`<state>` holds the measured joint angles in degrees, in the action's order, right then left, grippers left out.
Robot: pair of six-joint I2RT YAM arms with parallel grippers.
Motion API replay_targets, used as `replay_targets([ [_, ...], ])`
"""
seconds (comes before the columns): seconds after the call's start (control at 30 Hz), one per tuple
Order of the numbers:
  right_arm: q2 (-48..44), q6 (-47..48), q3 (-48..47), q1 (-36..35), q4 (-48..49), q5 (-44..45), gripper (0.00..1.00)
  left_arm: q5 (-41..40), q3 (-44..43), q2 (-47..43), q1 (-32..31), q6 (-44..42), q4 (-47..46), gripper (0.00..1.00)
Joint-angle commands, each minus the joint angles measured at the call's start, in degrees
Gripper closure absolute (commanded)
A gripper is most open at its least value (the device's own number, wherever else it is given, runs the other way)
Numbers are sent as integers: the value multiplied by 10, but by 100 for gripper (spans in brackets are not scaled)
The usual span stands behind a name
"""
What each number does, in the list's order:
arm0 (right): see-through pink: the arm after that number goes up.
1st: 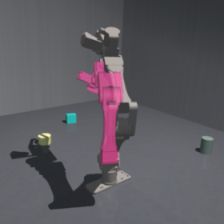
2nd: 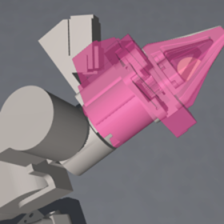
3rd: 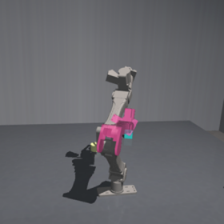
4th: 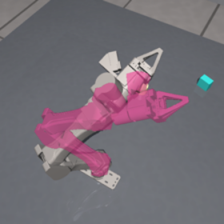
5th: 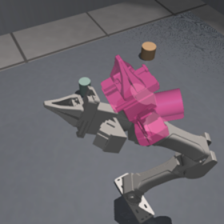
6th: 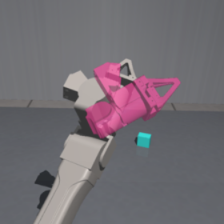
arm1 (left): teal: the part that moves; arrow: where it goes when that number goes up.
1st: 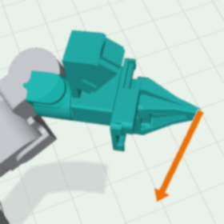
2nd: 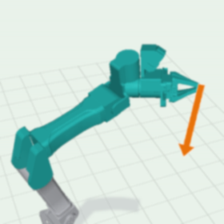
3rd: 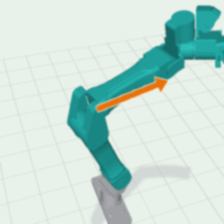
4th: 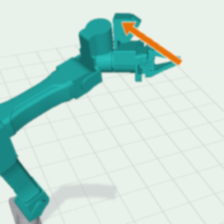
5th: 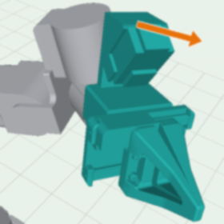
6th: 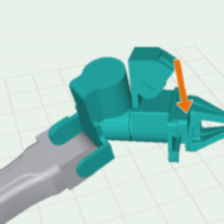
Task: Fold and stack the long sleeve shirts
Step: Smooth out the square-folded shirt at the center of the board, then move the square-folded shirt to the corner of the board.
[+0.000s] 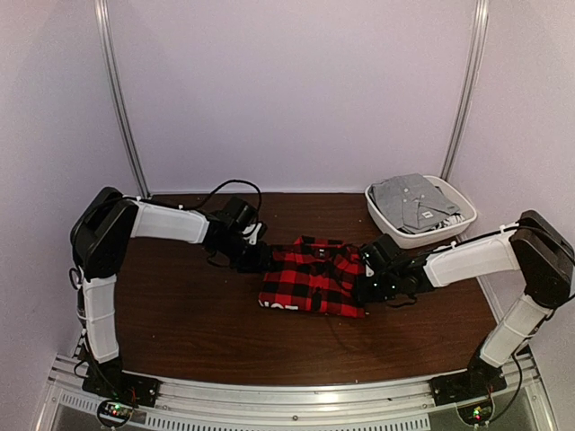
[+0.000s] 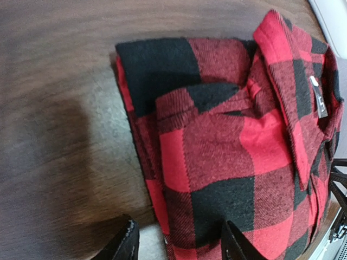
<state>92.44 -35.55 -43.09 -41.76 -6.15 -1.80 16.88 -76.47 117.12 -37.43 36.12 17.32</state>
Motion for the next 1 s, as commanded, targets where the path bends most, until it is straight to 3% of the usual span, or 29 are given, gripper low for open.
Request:
replay_targets([
  [0.0, -27, -1, 2, 1, -4, 7, 66, 2, -1, 18, -14, 10, -17, 47],
  [0.17, -49, -1, -4, 1, -13, 13, 61, 0, -6, 25, -23, 19, -17, 47],
  [0.37, -67, -2, -14, 1, -23, 15, 59, 1, -20, 40, -32, 41, -19, 55],
  [0.43, -70, -3, -16, 1, -25, 15, 59, -2, -25, 44, -33, 50, -21, 61],
  [0.63, -85, -8, -16, 1, -30, 22, 58, -36, -39, 46, -32, 69, -20, 94],
  [0.7, -94, -10, -15, 1, -33, 31, 58, -52, -46, 44, -29, 68, -12, 100],
  [0.97, -125, -11, -12, 1, -56, 46, 56, -103, -45, 16, 27, 32, 22, 100],
])
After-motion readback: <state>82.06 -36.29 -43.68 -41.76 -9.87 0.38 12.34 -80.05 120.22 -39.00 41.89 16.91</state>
